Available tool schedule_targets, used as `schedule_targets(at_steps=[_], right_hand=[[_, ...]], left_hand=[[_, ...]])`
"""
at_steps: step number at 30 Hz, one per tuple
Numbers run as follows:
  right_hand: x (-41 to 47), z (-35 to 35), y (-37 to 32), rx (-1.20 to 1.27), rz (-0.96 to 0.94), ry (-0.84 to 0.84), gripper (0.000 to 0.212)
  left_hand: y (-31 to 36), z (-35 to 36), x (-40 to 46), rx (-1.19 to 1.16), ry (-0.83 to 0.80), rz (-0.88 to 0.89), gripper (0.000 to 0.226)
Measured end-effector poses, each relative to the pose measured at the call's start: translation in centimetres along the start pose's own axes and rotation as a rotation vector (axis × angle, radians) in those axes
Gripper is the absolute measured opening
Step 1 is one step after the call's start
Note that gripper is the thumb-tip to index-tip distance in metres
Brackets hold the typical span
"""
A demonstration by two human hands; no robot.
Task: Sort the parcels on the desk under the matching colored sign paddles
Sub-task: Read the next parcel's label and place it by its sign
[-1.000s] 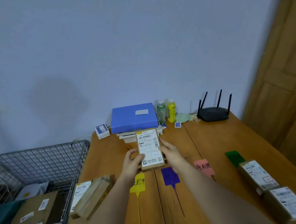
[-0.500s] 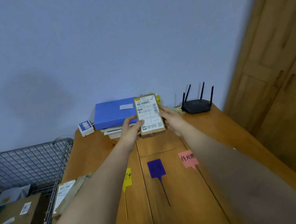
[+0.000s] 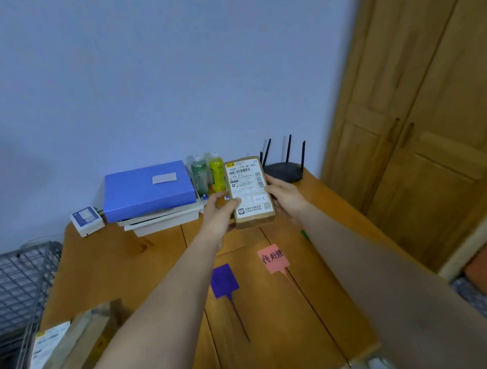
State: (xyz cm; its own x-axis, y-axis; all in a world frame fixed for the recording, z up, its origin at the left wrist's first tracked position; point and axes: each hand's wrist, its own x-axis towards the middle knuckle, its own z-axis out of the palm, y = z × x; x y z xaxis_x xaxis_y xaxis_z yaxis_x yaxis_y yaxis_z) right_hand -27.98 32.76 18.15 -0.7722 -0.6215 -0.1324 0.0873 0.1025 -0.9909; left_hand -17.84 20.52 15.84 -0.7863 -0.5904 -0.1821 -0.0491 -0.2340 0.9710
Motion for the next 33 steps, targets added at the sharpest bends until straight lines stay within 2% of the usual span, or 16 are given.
schedule_targets(at_steps=[4,8,11,19,26,31,33], right_hand=[[0.0,-2.0,3.5,0.002,0.081,0.018,0.039],[0.5,-4.7,8.4,0.014,0.209,0.02,0.03],[1.2,-7.3,12.0,-0.044,0.294,0.039,0.034],[2.5,-11.2,19.2,-0.172,0.494,-0.062,0.032],[3.2,-11.7,25.2,-0.311,0.583,-0.084,0.037],[2.5,-12.4,27.2,-0.538,0.593,-0.173,0.03],[2.3,-12.6,27.5,-0.569,0.584,-0.193,0.03]], left_hand=[[-3.4,2.1,-0.4,-0.027,0.016,-0.099,0.027],[-8.0,4.4,-0.2,-0.023,0.035,-0.239,0.031],[-11.7,6.7,0.1,-0.059,0.068,-0.334,0.026],[-20.3,11.4,0.3,-0.038,0.192,-0.513,0.023],[-24.4,12.5,1.0,0.033,0.223,-0.626,0.035],[-26.9,13.4,1.2,0.24,0.217,-0.662,0.039],[-27.4,13.7,1.0,0.253,0.206,-0.668,0.038]])
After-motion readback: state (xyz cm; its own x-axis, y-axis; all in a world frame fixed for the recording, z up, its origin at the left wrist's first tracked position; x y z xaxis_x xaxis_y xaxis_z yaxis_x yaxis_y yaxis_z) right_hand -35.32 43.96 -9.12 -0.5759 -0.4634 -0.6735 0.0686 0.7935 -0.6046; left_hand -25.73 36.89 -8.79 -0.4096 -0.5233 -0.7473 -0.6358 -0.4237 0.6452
